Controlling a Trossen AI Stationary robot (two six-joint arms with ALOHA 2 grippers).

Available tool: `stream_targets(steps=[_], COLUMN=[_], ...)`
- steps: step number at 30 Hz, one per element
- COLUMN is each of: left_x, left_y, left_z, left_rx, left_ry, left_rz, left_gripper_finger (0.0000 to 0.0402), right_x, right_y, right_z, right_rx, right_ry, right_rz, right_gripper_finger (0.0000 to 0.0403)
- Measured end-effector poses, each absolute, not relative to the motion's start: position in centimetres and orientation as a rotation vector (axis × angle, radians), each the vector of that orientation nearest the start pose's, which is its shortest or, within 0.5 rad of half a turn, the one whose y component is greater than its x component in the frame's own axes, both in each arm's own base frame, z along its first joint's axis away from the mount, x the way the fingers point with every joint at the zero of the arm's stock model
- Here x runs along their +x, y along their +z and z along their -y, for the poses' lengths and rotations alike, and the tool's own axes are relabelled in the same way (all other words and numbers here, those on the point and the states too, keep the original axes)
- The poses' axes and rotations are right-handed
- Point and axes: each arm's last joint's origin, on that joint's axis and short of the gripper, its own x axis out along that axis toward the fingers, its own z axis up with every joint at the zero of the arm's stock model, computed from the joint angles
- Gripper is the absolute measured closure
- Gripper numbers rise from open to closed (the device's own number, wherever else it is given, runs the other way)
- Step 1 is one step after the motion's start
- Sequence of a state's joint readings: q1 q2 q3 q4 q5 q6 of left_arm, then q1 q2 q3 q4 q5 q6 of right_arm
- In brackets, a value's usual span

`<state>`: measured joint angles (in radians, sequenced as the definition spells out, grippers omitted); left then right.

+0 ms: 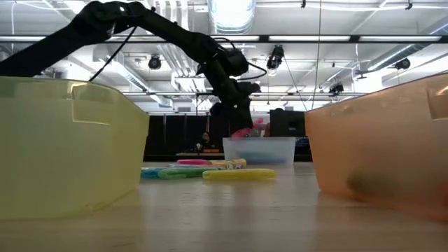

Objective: Pick & Place Markers
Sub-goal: Put the pink highlighter pen into the transparent bin, then put the orange highlighter pen into the transparent bin

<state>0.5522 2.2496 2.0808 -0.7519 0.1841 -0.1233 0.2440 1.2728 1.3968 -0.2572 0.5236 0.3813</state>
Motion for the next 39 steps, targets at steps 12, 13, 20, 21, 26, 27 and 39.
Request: stream_targets(steps=[12, 13, 20, 21, 26, 27, 39], left_x=[41.9, 41.7, 40.9, 40.7, 39.6, 39.5, 41.4], left_y=[26.8, 27.1, 26.9, 26.9, 26.7, 26.7, 26.5], left_z=[-24.2, -23.9, -21.3, -21.0, -20.2, -20.1, -15.1], left_rx=[-0.481, -0.481, -0.483, -0.456, -0.515, -0.545, -0.567], left_ry=[0.386, 0.382, 0.344, 0.337, 0.36, 0.376, 0.343], left_rz=[-0.854, -0.869, -1.055, -1.084, -1.211, -1.219, -1.263], left_gripper_finger=[0.0258, 0.0258, 0.0257, 0.0257, 0.0257, 0.0257, 0.0257], right_x=[26.6, 26.6, 26.7, 26.7, 26.7, 26.7, 26.7], right_y=[43.3, 43.3, 43.2, 43.2, 43.2, 43.2, 43.2], right_z=[-4.8, -4.8, -4.8, -4.8, -4.8, -4.8, -4.8], right_rx=[0.266, 0.266, 0.268, 0.269, 0.285, 0.286, 0.287], right_ry=[-0.309, -0.311, -0.313, -0.313, -0.313, -0.313, -0.312], right_rz=[-0.077, -0.077, -0.078, -0.077, -0.076, -0.076, -0.076], right_gripper_finger=[0.0346, 0.0346, 0.0346, 0.0346, 0.0346, 0.0346, 0.0346])
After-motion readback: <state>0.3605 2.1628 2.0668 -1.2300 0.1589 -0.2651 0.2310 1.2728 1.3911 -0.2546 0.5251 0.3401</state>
